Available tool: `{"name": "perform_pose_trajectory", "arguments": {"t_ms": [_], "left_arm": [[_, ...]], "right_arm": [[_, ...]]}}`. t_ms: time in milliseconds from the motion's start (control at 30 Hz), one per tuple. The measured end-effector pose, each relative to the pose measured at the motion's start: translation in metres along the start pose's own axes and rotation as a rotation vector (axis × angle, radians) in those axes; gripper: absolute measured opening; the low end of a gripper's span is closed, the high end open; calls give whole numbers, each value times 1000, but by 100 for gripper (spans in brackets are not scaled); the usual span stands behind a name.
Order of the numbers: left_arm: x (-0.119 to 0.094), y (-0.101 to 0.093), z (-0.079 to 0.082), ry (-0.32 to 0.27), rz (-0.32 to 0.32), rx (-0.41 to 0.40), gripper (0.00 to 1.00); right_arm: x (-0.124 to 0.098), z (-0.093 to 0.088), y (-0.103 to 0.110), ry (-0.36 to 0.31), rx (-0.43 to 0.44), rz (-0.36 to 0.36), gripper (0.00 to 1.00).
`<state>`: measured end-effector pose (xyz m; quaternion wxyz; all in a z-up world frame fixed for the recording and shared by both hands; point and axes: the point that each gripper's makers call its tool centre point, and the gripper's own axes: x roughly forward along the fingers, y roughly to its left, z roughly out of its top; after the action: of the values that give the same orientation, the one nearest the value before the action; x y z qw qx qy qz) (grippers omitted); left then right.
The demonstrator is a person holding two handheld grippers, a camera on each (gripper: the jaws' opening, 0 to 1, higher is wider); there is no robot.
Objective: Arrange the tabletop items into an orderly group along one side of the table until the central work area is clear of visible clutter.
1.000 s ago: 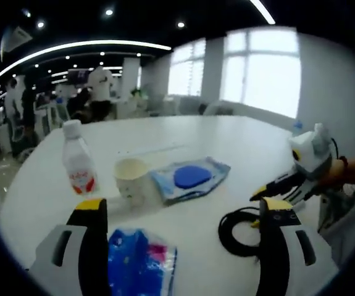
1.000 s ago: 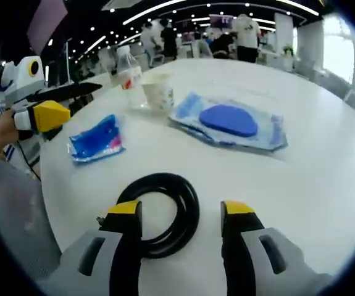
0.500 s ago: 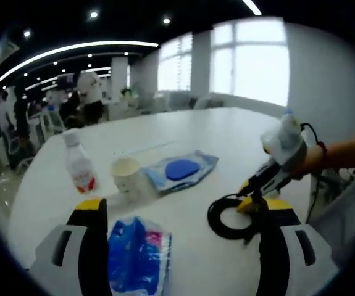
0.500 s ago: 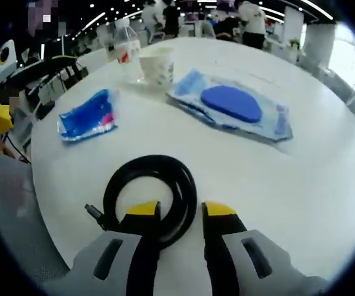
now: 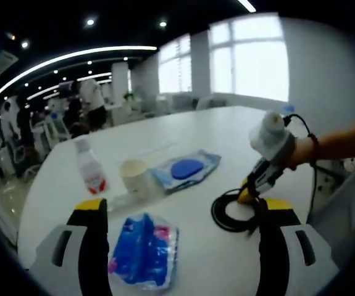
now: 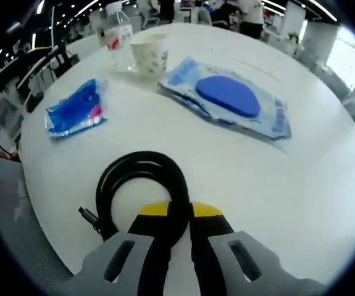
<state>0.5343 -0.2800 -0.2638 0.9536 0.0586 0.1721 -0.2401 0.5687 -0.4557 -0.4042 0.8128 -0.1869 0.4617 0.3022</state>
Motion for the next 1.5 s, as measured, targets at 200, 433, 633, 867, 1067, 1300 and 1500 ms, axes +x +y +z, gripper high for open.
{"name": "perform_pose_trajectory", "arguments": {"t_ms": [200, 433, 633, 867, 1067, 1300, 1500], "left_arm": [[-1, 6, -4, 2, 20, -13, 98], [0, 5, -8, 16, 20, 5, 97], [0, 3, -8, 16, 17, 10, 96], [0, 3, -8, 15, 14, 17, 97], [0, 4, -7, 8, 15, 18, 96], [0, 1, -6, 5, 5, 21, 96], [0, 0, -7, 11, 2, 23, 96]], "right_arm": [[-3, -2, -3, 22, 133, 13, 7], [-10, -5, -3, 19, 221, 64, 4], [-20, -1, 1, 1, 234, 82, 3], [-38, 7, -1, -32, 260, 112, 3], [-54, 10, -9, -54, 274, 120, 3], [-69, 7, -24, -56, 271, 101, 4], [-76, 4, -37, -52, 291, 90, 4]]}}
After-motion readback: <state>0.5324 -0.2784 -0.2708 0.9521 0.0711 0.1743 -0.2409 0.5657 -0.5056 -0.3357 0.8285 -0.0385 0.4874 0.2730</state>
